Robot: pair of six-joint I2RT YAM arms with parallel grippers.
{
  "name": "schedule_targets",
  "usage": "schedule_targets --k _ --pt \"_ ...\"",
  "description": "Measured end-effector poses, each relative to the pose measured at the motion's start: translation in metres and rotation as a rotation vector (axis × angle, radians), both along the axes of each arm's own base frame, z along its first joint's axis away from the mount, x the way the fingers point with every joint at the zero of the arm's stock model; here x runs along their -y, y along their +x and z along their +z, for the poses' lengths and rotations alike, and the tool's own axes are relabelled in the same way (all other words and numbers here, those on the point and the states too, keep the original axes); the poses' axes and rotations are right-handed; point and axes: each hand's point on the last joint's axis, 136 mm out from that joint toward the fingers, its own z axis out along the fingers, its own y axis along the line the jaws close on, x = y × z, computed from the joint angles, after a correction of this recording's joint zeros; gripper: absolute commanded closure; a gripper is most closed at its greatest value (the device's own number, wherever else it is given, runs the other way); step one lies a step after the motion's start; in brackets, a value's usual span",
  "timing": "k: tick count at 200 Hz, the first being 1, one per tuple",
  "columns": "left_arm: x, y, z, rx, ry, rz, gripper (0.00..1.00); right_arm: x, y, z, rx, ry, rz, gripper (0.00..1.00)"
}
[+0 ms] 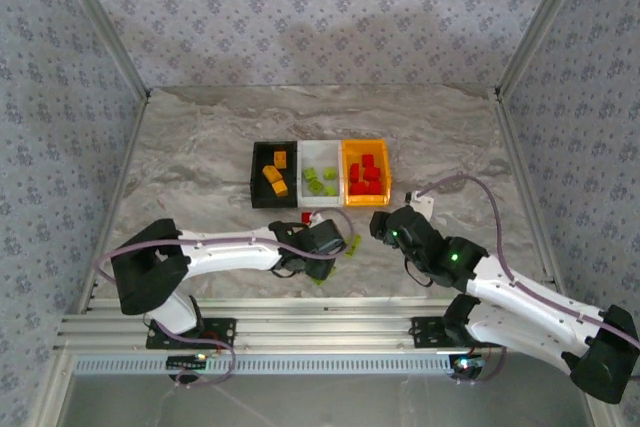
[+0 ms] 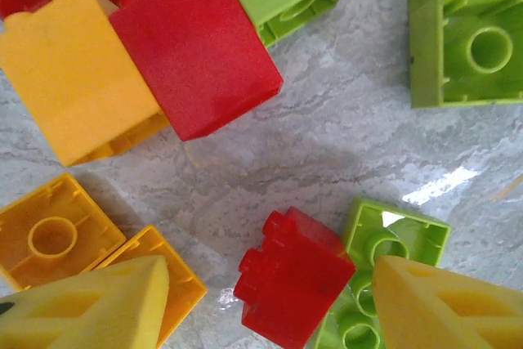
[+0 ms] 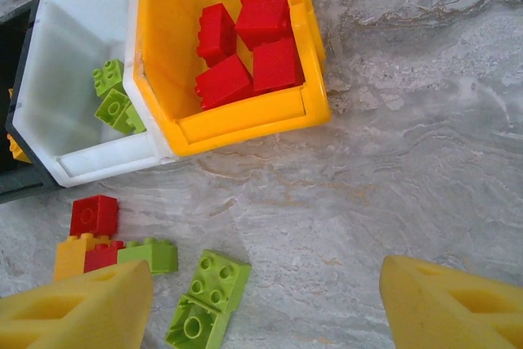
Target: Sort the legos into containers by color
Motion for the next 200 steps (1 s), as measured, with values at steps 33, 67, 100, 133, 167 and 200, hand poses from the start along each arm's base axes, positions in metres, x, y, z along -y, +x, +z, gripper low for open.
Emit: schedule_targets --k 33,67,100,133,167,200 --pt "0.002 0.001 -0.005 -0.004 0.016 -0.009 0.47 0.002 0.000 0.001 0.004 0.001 -0.008 0.25" --pt "0.004 0.000 -0.006 -0.014 0.015 -0.018 0.54 0.003 0.000 0.006 0.019 0.015 -0.015 0.25" --pt "0.005 -0.002 -0.009 -0.027 0.018 -0.022 0.60 0.005 0.000 0.005 0.020 0.016 -0.021 0.25" --pt "0.008 -0.004 -0.011 -0.044 0.015 -0.030 0.67 0.008 -0.002 0.001 0.012 0.004 -0.027 0.25" --pt "0.010 -0.005 -0.011 -0.050 0.009 -0.032 0.73 0.010 -0.003 0.003 0.015 0.007 -0.031 0.25" --pt "0.016 -0.002 0.001 -0.036 -0.018 -0.033 0.74 0.014 -0.005 0.000 0.011 0.003 -0.041 0.25"
